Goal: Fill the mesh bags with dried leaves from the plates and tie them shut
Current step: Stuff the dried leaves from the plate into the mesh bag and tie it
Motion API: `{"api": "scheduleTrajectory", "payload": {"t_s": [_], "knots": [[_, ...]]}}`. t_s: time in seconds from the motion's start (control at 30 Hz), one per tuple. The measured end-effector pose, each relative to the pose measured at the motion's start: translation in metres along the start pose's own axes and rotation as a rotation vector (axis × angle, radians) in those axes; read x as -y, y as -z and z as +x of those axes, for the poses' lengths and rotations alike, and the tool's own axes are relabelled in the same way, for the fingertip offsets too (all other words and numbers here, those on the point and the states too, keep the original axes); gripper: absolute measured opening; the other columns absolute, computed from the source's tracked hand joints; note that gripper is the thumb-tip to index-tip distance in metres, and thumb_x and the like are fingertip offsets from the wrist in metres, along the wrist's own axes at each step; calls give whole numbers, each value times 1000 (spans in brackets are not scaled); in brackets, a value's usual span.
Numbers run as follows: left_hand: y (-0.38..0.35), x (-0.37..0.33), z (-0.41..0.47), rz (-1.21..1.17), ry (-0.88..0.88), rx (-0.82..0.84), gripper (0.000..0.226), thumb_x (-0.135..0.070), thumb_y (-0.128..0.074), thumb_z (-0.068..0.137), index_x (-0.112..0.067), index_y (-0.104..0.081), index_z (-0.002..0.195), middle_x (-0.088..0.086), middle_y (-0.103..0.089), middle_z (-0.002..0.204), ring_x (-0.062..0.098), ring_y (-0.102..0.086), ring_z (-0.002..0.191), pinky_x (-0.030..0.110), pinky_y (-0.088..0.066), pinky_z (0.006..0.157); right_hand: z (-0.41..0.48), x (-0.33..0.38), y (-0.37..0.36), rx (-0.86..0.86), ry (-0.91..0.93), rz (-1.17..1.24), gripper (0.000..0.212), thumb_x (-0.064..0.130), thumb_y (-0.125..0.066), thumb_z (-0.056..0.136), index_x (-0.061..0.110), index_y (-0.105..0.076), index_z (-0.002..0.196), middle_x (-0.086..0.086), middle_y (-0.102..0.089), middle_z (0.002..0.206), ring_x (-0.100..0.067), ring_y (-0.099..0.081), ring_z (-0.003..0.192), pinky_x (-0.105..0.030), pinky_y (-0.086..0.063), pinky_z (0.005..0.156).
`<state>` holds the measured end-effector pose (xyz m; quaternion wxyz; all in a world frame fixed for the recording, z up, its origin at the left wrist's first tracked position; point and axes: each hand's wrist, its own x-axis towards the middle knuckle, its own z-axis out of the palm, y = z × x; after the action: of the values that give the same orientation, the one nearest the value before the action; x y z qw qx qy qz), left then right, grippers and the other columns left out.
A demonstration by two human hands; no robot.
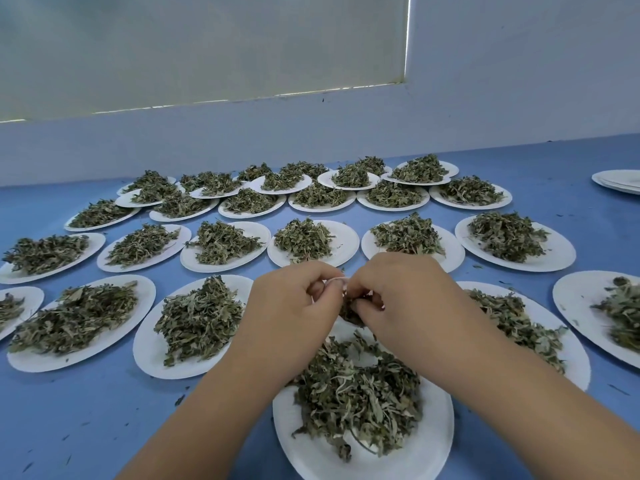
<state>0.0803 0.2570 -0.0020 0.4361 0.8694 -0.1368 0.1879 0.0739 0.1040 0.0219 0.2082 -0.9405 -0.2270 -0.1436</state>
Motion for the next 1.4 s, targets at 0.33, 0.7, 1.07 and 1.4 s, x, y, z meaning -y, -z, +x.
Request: {"api": "scheduleTrajectory", "payload": {"t_s": [0.33,0.7,1.07,1.4], "knots": [[6,0,1,-103,114,-37,20,-20,-62,90,-29,-69,74,-12,-44,46,2,-37,42,11,-31,43,2,-11,16,-184,-62,317,8,35,-57,85,36,-64,81,18,-57,80,5,-52,79,-8,-35,64],[6,1,3,-113,132,-82,19,-20,-61,91,-28,-69,75,-11,-45,48,2,-38,42,9,-31,41,0,-17,7,-43,-159,384,33,31,-82,71,38,-55,88,15,-59,84,2,-59,66,-15,-48,60],[2,-3,-1,-117,40,-20,21,-15,-61,89,-28,-72,78,-11,-49,47,2,-40,45,11,-34,46,1,-3,-4,-118,80,40,3,29,-63,88,27,-65,86,10,-57,76,-11,-52,68,-39,-49,66],[11,-1,3,-170,82,-119,20,-18,-62,89,-31,-71,78,-13,-51,50,1,-40,44,11,-32,43,-14,-18,12,-82,249,41,38,52,-51,89,31,-72,112,19,-64,117,-10,-60,101,-38,-55,76]]}}
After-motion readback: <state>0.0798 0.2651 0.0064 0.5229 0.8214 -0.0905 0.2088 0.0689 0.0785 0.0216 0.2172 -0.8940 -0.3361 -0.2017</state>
